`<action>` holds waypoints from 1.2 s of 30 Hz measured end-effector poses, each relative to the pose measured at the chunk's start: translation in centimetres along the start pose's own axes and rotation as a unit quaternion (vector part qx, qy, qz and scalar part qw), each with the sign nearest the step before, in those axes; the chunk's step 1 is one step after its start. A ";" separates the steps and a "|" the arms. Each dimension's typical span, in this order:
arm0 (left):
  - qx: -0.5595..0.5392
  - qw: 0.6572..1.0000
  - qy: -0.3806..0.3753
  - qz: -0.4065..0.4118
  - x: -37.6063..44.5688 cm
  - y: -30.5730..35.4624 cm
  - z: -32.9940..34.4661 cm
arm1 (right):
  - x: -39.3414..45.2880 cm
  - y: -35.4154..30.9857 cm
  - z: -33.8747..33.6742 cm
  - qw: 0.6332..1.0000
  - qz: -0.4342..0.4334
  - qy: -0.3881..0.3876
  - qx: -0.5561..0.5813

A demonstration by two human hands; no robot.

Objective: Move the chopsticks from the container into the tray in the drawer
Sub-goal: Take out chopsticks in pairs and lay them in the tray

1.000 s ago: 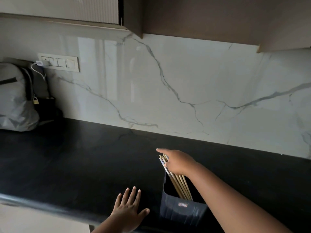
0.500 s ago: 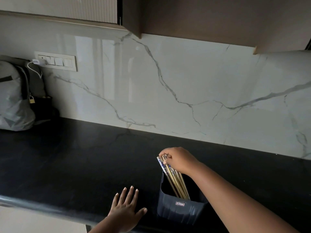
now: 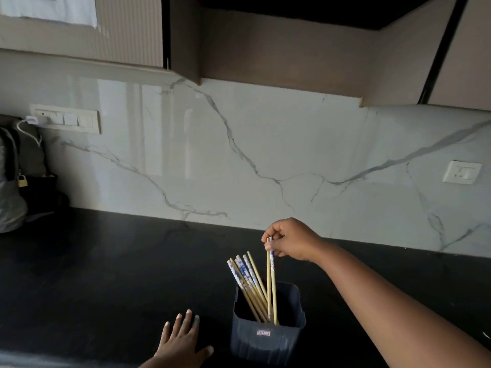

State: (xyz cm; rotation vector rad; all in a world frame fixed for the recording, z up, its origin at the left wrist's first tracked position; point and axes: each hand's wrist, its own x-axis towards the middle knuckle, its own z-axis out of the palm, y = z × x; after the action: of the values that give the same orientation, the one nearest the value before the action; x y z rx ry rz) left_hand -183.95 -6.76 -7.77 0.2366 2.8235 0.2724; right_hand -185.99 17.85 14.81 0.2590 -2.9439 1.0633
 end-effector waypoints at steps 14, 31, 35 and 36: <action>-0.474 0.822 0.138 0.282 -3.6 13.1 -20.0 | -2.2 -7.6 -8.3 0.984 -0.095 0.101 0.115; -0.793 0.596 -0.010 0.126 -3.1 11.3 -22.1 | -8.5 -6.3 -4.0 0.718 -0.522 0.354 -0.294; -0.826 0.547 -0.044 0.131 -3.8 11.8 -23.1 | -8.6 -2.2 0.2 0.686 -0.545 0.283 -0.390; -0.827 0.544 -0.046 0.132 -4.0 11.8 -23.1 | -8.6 -1.6 0.8 0.691 -0.546 0.273 -0.387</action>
State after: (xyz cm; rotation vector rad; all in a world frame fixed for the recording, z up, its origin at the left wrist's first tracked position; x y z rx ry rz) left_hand -185.67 0.19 17.53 0.1620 1.2364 2.4820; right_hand -177.21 17.51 14.73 1.1649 -1.7962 -0.2618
